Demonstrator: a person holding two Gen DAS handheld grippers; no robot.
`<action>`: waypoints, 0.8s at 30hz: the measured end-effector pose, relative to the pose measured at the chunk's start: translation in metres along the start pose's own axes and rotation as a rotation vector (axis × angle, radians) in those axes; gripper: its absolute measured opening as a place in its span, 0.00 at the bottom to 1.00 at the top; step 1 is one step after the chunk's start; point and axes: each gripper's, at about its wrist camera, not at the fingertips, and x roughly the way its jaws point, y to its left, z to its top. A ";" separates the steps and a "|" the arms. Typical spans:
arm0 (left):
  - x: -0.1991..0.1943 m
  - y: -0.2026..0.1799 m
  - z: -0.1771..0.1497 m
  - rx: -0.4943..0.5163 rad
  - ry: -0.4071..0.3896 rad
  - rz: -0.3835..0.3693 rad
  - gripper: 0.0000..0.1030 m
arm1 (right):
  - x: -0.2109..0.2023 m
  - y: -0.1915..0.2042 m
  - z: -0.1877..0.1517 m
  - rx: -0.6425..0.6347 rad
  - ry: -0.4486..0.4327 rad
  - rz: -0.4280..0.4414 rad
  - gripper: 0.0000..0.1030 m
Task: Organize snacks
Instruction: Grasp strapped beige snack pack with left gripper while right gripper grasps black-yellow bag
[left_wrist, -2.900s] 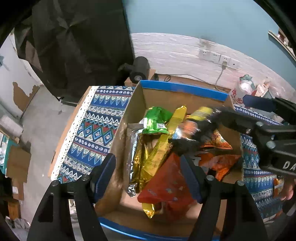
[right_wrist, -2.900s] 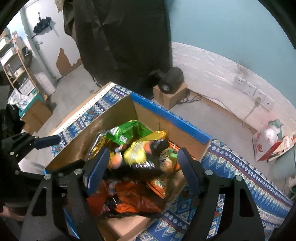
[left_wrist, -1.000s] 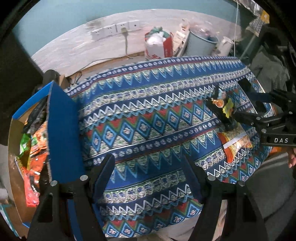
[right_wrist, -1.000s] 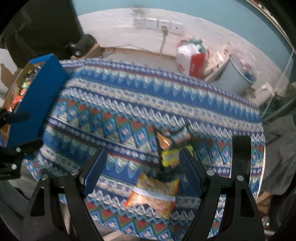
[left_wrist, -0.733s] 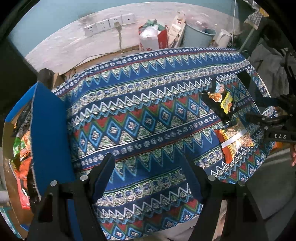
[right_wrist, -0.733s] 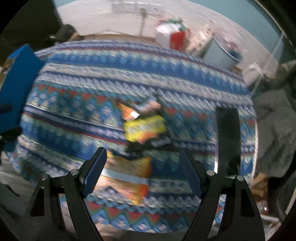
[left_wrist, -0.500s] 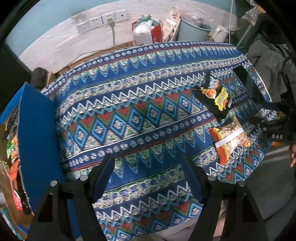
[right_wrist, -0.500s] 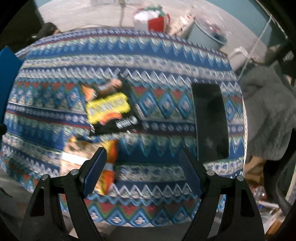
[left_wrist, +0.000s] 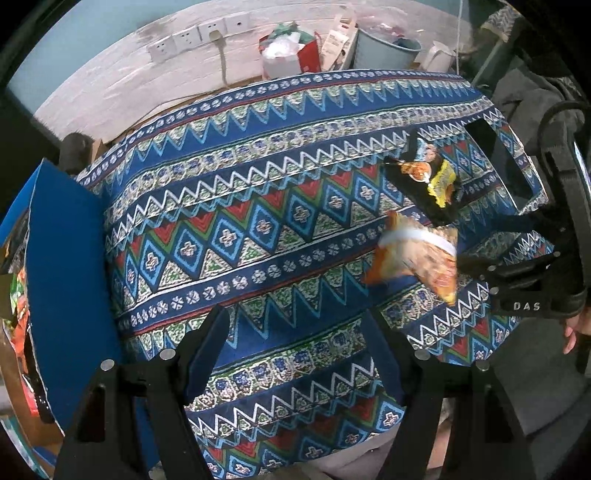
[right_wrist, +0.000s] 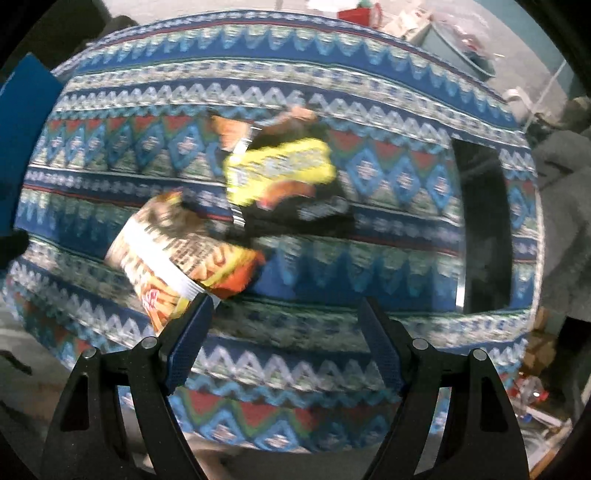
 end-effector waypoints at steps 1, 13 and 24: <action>0.000 0.002 0.000 -0.008 0.001 -0.002 0.73 | 0.001 0.005 0.002 0.000 -0.006 0.017 0.77; 0.004 0.012 0.009 -0.067 0.000 -0.015 0.75 | 0.007 0.055 0.044 -0.024 -0.101 0.099 0.77; 0.011 0.004 0.031 -0.158 -0.014 -0.077 0.77 | -0.027 0.004 0.042 0.004 -0.149 0.080 0.77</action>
